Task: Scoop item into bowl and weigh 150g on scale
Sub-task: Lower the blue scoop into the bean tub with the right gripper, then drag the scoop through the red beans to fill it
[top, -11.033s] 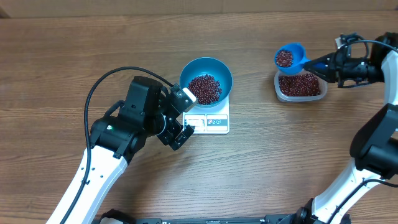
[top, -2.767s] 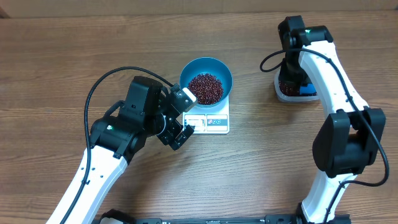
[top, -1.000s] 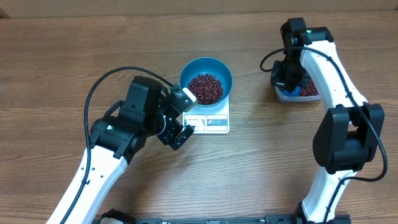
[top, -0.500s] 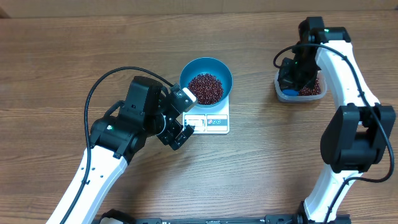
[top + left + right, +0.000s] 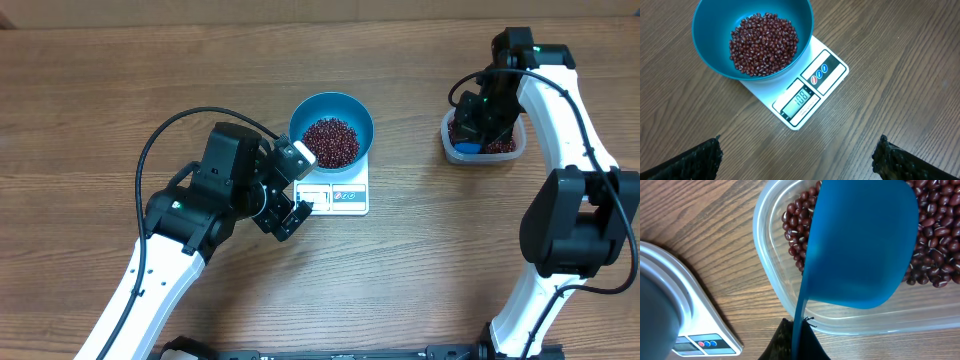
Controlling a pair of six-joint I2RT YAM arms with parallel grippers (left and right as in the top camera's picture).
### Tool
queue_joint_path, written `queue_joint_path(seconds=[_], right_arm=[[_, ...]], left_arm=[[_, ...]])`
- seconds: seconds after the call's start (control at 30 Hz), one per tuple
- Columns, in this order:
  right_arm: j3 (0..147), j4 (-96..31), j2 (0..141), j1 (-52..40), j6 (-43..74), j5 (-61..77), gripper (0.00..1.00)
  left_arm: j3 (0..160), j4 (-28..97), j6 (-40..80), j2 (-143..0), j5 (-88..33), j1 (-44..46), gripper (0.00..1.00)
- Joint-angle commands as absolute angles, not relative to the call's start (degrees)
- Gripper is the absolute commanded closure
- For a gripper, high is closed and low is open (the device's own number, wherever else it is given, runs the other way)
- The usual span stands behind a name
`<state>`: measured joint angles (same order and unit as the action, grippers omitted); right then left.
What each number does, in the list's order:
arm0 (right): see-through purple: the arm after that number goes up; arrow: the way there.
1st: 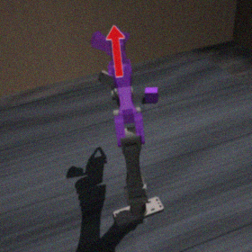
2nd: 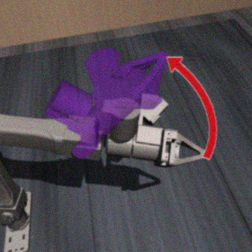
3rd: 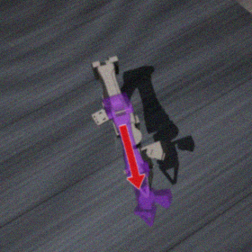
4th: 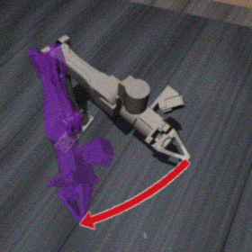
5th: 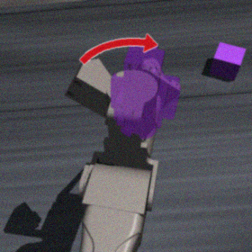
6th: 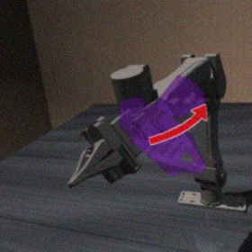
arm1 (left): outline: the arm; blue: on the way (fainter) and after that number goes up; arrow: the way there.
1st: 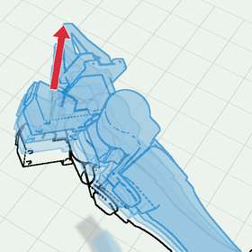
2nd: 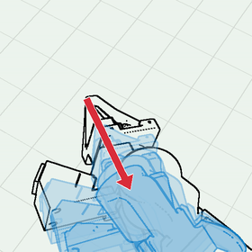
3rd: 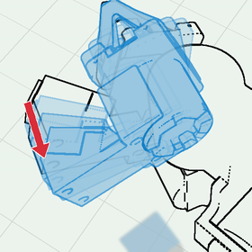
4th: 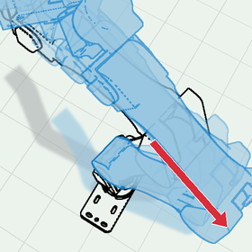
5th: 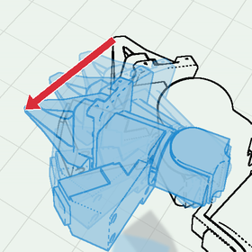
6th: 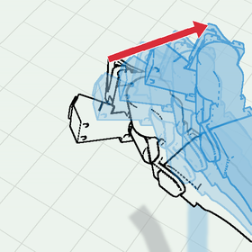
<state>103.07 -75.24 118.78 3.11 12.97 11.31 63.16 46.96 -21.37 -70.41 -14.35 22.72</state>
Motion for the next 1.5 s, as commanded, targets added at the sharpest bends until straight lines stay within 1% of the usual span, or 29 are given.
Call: queue_joint_path(seconds=[0.0,0.4,0.63,0.8,1.1,1.47], right_arm=[[102.83,-73.58,119.70,5.02,11.88,10.81,0.96],[102.83,-74.04,119.70,8.34,11.44,10.94,0.96],[102.80,-74.13,119.70,11.11,6.85,19.53,0.96],[102.83,-75.44,119.70,12.93,4.05,22.85,0.96],[102.83,-77.58,119.70,14.44,-0.34,27.49,0.96],[102.83,-77.71,119.70,14.90,-0.54,28.91,0.96]], left_arm=[[63.48,46.89,-20.97,-70.39,-14.41,22.41,0.00],[63.48,46.89,-20.97,-70.39,-14.41,22.41,0.00],[63.48,46.89,-20.99,-70.39,-14.41,22.41,0.00],[63.48,46.89,-20.99,-70.39,-14.41,22.41,0.00],[63.48,46.89,-20.99,-70.39,-14.41,22.41,0.01],[63.48,46.89,-20.97,-70.39,-14.41,22.41,0.01]])
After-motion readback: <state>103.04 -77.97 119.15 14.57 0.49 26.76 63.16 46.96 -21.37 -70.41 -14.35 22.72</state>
